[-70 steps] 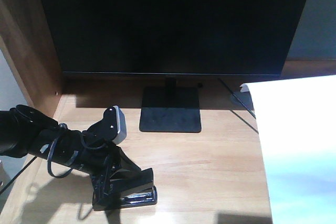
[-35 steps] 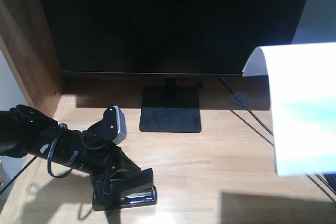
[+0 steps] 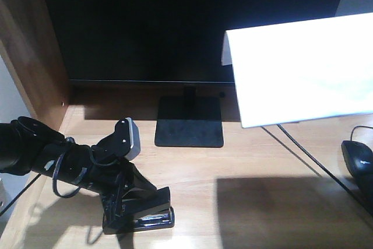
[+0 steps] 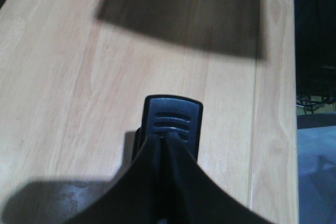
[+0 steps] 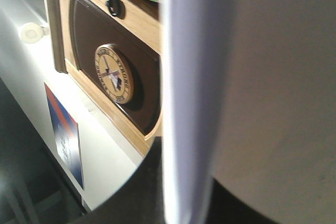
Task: Grab stapler and paper to desk for stapling
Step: 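Swing the right gripper with the paper over the desk and lower it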
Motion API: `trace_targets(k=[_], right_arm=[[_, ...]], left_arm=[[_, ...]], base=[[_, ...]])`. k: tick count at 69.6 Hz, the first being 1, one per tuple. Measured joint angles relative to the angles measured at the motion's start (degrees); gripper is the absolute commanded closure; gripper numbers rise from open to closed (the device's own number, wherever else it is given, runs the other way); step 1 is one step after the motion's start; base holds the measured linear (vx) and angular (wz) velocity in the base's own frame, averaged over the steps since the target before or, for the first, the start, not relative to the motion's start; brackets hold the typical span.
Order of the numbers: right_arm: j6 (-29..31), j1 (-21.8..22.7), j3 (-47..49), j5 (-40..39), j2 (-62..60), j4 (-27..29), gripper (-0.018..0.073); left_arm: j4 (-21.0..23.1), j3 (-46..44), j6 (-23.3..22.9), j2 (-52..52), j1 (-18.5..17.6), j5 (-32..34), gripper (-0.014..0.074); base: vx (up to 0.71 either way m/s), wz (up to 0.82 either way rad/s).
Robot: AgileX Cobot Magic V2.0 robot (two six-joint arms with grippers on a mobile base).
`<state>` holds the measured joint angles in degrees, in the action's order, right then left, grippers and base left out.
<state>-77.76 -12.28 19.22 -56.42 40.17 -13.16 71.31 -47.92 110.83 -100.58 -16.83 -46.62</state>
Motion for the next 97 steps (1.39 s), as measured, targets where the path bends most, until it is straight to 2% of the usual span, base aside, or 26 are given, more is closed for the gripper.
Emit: trace_targets(k=[11,20,27,36,50,69,97], right_arm=[[-2.7,0.1,0.0,-8.2,10.1,-0.5,0.0562],[-6.5,2.5,0.0,-9.7,18.4,-4.2,0.0562],[-10.2,6.8,0.5,-9.5,23.0,-10.5,0.0562],[-14.7,12.7,1.8,-9.5,27.0,-22.7,0.0562],[-20.2,17.6,2.3,-9.7,30.7,-38.4,0.0562],[-23.0,18.2,2.4,-9.7,38.2,-56.4,0.0562],[-23.0,18.2,2.9,-9.7,49.6,-71.6,0.0562]], left_arm=[[0.0,0.0,0.0,0.0,0.0,0.0,0.0604],[0.0,0.0,0.0,0.0,0.0,0.0,0.0604],[0.0,0.0,0.0,0.0,0.0,0.0,0.0604],[0.0,0.0,0.0,0.0,0.0,0.0,0.0604],[0.0,0.0,0.0,0.0,0.0,0.0,0.0604],[0.0,0.0,0.0,0.0,0.0,0.0,0.0604],[0.0,0.0,0.0,0.0,0.0,0.0,0.0604]], base=[[0.00,0.00],[0.00,0.00],[0.00,0.00],[0.00,0.00],[0.00,0.00],[0.00,0.00],[0.00,0.00]])
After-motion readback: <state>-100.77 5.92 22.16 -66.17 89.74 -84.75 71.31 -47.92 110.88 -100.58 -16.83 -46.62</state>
